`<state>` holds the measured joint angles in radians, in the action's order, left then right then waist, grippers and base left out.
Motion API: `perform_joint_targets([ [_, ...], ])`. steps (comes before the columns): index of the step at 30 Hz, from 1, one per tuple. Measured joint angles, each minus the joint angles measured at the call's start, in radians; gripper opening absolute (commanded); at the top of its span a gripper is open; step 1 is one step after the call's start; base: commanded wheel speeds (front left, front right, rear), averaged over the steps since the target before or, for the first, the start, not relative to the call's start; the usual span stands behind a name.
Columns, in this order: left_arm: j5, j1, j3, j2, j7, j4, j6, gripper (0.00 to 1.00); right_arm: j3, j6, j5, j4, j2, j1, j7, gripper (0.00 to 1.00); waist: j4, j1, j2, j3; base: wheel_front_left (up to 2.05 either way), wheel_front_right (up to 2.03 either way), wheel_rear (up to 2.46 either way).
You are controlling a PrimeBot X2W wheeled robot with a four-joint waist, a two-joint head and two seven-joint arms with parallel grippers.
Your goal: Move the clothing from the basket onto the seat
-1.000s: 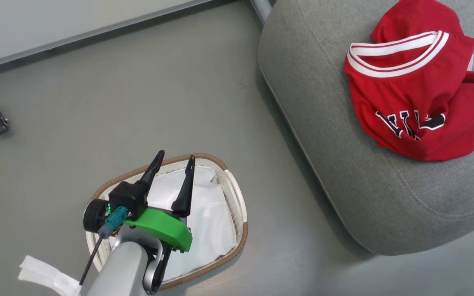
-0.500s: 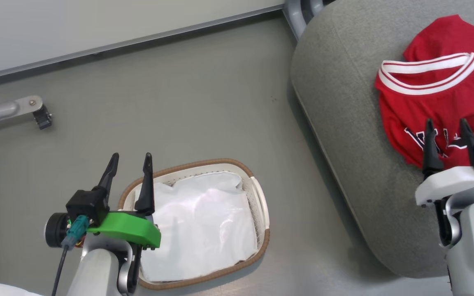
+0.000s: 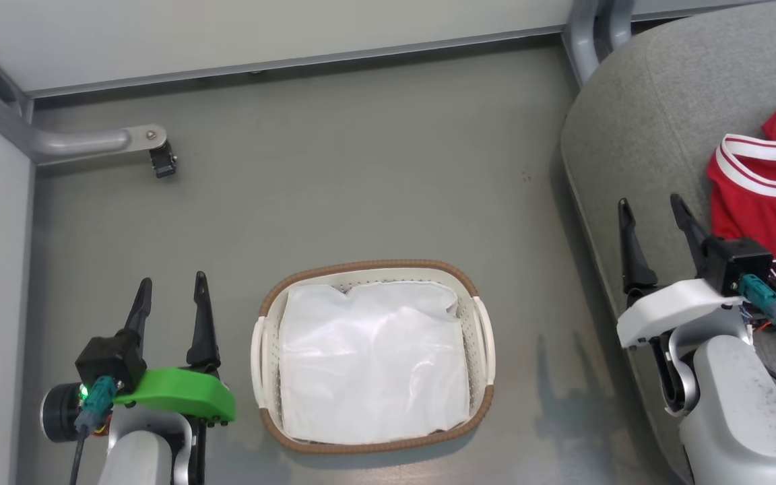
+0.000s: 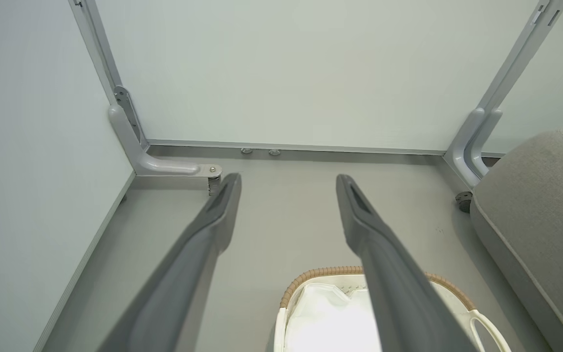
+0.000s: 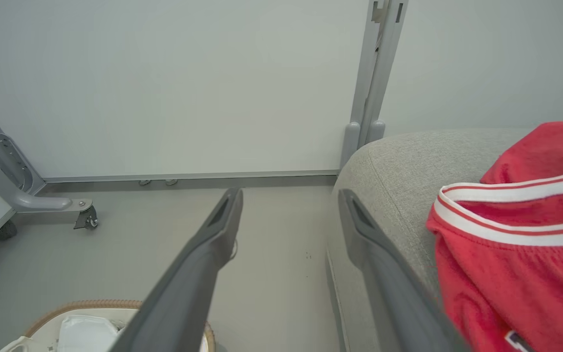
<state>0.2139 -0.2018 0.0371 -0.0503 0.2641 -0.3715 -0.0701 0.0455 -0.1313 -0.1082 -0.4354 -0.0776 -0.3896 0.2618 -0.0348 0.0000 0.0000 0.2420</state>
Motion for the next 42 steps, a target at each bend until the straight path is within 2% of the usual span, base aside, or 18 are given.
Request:
perform_joint_targets([
  [9,0.005,0.051,-0.016,0.000,0.000,0.011,0.010,1.00,-0.002,0.000,-0.008,-0.004,0.019,0.058,0.000,1.00,0.032,0.0000,0.0000,-0.034,0.00,0.00,0.00],
  [23,0.036,0.124,-0.020,0.000,0.000,0.023,0.006,1.00,0.002,0.000,-0.033,-0.003,0.028,0.140,0.000,1.00,0.024,0.0000,0.0000,-0.087,0.00,0.00,0.00],
  [24,0.046,0.130,-0.018,0.001,0.000,0.024,0.001,0.00,-0.001,0.000,-0.034,-0.002,0.028,0.141,0.000,0.00,0.023,0.0000,0.0000,-0.090,0.00,0.00,0.00],
  [30,0.049,0.132,-0.012,0.006,-0.004,-0.024,0.001,0.00,0.001,0.000,-0.038,-0.048,0.040,0.164,-0.008,0.00,0.023,0.0000,0.0000,-0.092,0.00,0.00,0.00],
  [42,0.257,0.132,-0.034,0.006,-0.063,-0.010,-0.005,0.00,0.011,0.000,-0.264,-0.019,0.041,0.177,-0.069,0.00,0.024,0.0000,0.0000,-0.106,0.00,0.00,0.00],
])
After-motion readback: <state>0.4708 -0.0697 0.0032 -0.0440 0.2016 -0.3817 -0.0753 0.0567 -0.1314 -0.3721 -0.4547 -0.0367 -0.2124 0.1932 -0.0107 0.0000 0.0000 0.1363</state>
